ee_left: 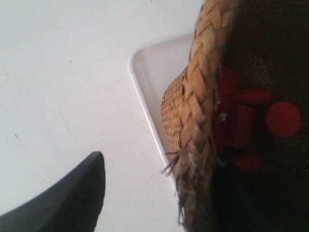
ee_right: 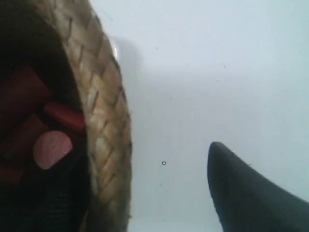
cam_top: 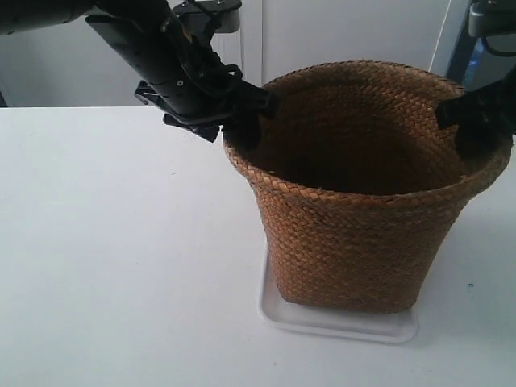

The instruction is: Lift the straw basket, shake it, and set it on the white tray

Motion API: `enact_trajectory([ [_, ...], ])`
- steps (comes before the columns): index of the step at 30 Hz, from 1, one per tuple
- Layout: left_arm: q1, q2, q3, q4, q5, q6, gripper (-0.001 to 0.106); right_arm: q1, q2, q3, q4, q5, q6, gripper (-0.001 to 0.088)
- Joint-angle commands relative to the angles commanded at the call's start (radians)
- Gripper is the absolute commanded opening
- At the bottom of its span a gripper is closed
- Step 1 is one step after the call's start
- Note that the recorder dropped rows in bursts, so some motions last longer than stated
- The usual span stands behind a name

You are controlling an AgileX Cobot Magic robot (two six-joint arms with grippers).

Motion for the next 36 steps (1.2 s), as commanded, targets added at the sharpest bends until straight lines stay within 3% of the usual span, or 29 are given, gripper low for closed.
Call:
enact_trajectory([
  [5, 0.0, -0.047, 0.0, -0.032, 0.048, 0.0, 0.064, 0.0, -0.096, 0.0, 0.015, 0.017, 0.0, 0.0637],
  [15, 0.0, -0.178, 0.002, -0.081, 0.14, 0.061, 0.064, 0.0, -0.26, 0.0, 0.183, 0.04, -0.05, 0.0636],
  [26, 0.0, -0.304, 0.165, -0.192, 0.054, 0.164, 0.064, 0.0, -0.421, 0.021, 0.234, 0.008, -0.081, 0.0624],
  [29, 0.0, -0.346, 0.225, -0.206, 0.02, 0.191, 0.064, 0.0, -0.487, 0.066, 0.234, -0.018, -0.084, 0.0529],
  [36, 0.0, -0.451, 0.352, -0.209, -0.036, 0.218, 0.064, 0.0, -0.642, 0.2, 0.234, -0.089, -0.103, 0.0106],
])
